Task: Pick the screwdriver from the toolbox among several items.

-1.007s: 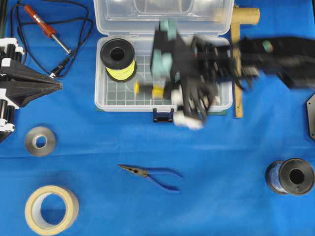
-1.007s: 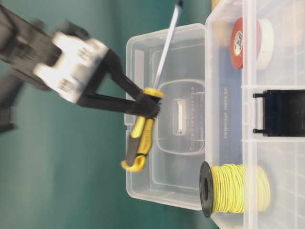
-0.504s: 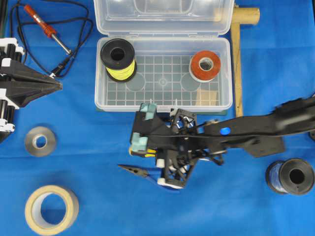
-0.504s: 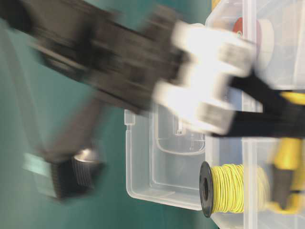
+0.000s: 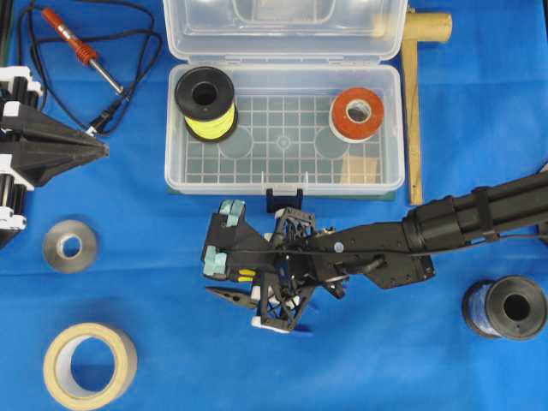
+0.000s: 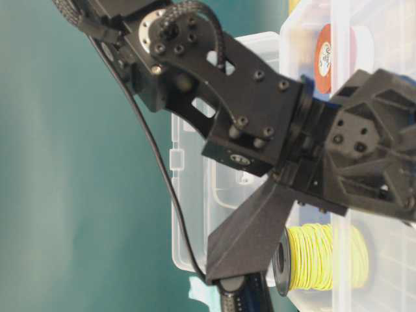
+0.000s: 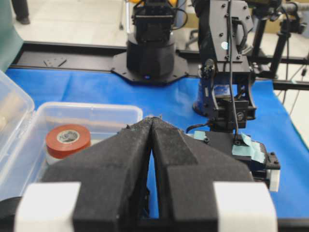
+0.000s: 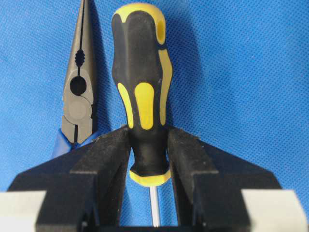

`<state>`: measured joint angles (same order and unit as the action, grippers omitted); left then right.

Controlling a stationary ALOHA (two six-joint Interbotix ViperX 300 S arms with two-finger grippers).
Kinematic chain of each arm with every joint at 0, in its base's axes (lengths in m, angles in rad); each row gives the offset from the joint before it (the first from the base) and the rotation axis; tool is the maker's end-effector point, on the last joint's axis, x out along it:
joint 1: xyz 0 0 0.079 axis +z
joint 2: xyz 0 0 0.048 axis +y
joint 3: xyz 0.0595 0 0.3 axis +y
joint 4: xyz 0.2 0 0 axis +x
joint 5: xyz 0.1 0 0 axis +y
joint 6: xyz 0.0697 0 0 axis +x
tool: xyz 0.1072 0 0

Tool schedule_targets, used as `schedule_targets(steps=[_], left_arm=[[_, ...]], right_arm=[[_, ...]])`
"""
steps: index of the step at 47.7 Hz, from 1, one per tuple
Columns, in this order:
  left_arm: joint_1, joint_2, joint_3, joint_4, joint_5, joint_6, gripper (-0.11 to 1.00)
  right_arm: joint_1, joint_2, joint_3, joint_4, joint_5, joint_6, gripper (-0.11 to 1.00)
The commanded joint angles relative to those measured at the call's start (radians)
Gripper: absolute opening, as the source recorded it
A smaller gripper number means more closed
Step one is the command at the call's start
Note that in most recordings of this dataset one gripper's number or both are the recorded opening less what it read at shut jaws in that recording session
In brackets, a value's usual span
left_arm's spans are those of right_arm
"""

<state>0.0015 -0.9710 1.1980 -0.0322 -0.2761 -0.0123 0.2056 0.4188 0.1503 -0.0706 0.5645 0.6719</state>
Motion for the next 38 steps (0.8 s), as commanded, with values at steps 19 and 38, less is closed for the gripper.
schedule_targets(steps=[19, 38], left_arm=[[0.002, 0.0, -0.006, -0.002, -0.005, 0.0, 0.0], [0.0, -0.002, -0.005, -0.002, -0.005, -0.002, 0.0]], right_arm=[[-0.011, -0.158, -0.017, -0.052, 0.126, 0.0, 0.78], [0.02, -0.612, 0.187, -0.236, 0.25, 0.002, 0.71]])
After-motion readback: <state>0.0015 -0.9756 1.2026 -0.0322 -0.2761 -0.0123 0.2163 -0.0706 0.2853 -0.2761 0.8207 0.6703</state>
